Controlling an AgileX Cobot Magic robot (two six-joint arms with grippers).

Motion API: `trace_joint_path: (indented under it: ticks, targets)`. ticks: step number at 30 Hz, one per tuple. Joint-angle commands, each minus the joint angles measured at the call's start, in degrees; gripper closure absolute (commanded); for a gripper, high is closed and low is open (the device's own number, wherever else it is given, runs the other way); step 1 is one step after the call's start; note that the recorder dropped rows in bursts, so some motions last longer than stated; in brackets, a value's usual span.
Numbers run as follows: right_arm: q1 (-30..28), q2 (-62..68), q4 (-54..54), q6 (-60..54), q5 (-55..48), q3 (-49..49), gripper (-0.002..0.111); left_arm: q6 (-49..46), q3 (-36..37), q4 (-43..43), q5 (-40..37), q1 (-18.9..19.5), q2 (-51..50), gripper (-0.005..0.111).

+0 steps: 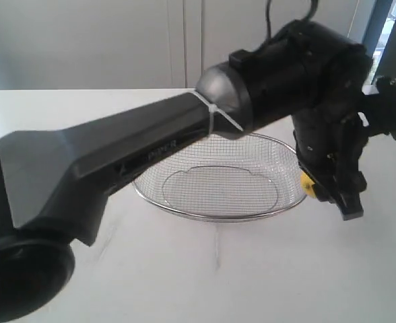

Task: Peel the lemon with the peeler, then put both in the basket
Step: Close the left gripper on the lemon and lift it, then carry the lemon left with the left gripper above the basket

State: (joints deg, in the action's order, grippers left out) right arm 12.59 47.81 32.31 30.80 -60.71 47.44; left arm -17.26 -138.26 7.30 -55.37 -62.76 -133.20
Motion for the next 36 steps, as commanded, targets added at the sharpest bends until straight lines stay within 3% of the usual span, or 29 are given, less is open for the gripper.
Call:
trace_joint_path:
  ticks: [1, 7, 11, 18, 21, 29, 32, 36]
  targets:
    - [-0.6, -0.4, 1.2, 0.5, 0.2, -0.2, 0.108, -2.5, -0.1, -6.1, -6.9, 2.3, 3.9, 0.107]
    - [-0.6, -0.4, 1.2, 0.5, 0.8, -0.2, 0.108, -3.8, -0.1, -10.1, -14.1, 7.3, 8.3, 0.107]
    - [-0.6, -0.4, 1.2, 0.5, 4.8, -0.2, 0.108, -7.2, 0.8, -18.9, -14.6, 12.8, 12.1, 0.107]
    - [-0.6, -0.2, -1.7, 0.5, 9.2, -0.2, 0.108, -16.3, 11.3, -36.0, -14.6, 21.6, 21.2, 0.107]
    - [-0.6, -0.2, -3.1, 0.4, 11.8, -0.2, 0.108, -17.9, 18.8, -38.1, -14.4, 24.9, 25.6, 0.107]
    - [-0.6, 3.5, -9.5, -5.0, 15.0, -0.2, 0.108, -36.8, 49.4, -53.6, 4.7, 32.0, 43.0, 0.107]
    - [-0.6, 6.9, -16.2, -10.4, 17.8, -0.2, 0.108, -47.7, 59.2, -61.9, 6.1, 34.8, 48.5, 0.107]
    - [-0.6, 11.7, -31.3, -23.5, 20.9, -0.1, 0.108, -54.9, 68.6, -68.4, 8.2, 39.3, 54.5, 0.107]
